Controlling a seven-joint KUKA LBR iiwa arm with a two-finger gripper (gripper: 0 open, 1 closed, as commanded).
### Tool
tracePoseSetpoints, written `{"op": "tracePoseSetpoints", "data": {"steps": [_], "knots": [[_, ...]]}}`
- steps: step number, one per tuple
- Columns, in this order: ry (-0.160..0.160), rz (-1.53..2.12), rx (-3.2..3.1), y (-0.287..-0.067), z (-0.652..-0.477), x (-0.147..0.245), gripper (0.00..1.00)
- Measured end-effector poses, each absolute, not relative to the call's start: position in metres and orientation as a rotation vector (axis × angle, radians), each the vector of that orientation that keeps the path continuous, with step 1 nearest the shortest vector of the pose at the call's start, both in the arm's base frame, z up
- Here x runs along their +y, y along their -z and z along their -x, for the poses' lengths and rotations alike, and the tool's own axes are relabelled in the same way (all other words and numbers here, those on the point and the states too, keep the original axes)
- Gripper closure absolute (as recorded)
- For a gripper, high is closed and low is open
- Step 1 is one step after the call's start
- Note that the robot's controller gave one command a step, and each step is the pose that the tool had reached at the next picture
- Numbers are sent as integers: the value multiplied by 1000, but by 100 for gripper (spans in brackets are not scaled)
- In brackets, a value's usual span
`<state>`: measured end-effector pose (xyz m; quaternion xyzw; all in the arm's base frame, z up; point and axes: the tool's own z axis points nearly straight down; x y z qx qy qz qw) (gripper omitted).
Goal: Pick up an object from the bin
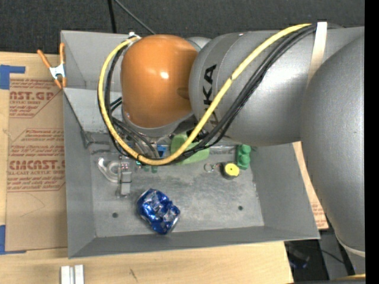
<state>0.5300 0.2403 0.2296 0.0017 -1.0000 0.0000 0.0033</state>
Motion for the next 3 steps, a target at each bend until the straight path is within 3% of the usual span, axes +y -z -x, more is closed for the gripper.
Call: {"op": "tracePoseSetpoints", "data": {"steps": [1,2,3], "knots": [[-6,-208,-3128,-176,-482,161,0],[1,-47,-3139,-66,-485,153,0],[0,-89,-3142,-72,-489,104,0]]}}
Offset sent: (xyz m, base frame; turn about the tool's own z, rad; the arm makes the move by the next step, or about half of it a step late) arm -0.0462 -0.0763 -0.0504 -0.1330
